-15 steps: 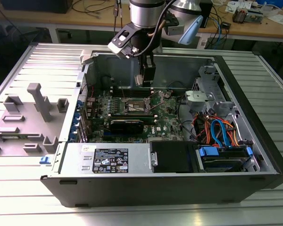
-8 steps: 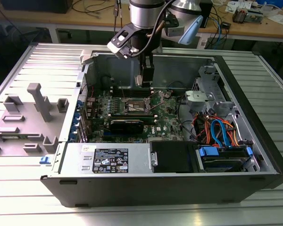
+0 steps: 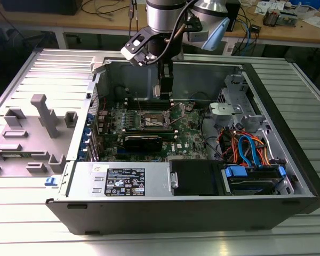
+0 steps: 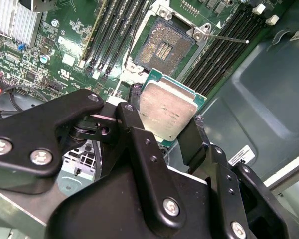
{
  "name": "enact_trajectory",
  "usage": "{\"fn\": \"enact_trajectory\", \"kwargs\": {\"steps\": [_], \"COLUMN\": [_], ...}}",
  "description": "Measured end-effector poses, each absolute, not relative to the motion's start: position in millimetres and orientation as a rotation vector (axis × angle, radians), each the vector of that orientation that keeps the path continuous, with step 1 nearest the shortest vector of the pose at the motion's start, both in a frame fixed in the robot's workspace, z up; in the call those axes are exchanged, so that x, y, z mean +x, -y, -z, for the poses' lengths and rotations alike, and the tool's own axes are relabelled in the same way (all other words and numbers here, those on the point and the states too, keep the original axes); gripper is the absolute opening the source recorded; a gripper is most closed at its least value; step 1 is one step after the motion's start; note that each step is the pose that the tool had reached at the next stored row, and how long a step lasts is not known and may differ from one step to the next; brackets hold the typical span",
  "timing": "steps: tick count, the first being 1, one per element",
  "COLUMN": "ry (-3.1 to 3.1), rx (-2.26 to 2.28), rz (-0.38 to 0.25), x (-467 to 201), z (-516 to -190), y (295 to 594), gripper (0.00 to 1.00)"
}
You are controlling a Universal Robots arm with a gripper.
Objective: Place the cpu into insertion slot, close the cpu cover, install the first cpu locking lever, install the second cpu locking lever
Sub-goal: 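Place the cpu into insertion slot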
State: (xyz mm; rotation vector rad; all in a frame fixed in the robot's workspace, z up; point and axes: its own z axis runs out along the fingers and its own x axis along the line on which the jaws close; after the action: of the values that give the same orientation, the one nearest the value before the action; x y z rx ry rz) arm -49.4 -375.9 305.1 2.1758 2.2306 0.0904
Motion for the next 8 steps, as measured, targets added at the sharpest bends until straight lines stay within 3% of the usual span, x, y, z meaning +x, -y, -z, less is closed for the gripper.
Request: {"fn": "enact_trajectory", "kwargs": {"steps": [8], "ry": [-2.230], "rx": [2.176], "rz": [-0.090], "x": [-49.3], "z": [-305.1], "y": [375.9], "gripper": [0.55]}}
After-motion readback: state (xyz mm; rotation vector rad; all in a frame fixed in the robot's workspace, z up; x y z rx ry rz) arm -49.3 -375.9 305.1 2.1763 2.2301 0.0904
